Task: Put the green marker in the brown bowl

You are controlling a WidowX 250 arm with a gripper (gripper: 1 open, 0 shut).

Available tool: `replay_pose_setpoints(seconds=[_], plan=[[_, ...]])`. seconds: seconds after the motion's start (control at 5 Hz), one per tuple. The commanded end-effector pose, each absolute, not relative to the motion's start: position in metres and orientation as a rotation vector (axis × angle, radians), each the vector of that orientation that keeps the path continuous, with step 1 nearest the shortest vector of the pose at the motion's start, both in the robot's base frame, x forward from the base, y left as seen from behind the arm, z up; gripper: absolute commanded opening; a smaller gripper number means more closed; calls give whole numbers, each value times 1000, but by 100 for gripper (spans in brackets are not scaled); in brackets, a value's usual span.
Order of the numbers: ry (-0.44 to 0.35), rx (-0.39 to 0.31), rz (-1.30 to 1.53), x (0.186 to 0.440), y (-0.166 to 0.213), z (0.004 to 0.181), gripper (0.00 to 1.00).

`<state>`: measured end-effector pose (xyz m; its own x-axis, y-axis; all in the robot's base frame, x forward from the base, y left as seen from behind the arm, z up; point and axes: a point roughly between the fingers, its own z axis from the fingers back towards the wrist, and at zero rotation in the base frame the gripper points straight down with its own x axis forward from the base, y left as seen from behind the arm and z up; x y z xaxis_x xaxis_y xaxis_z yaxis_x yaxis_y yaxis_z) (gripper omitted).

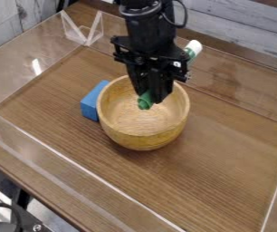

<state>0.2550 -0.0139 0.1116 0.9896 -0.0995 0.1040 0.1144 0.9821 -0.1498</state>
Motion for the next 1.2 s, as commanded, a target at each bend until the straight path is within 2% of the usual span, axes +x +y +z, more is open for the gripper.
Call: replay_pose_setpoints(seconds=[0.0,1.0], plan=[[-133,-149,-111,261,-14,120,0],[-132,-143,-95,263,-12,117,0]])
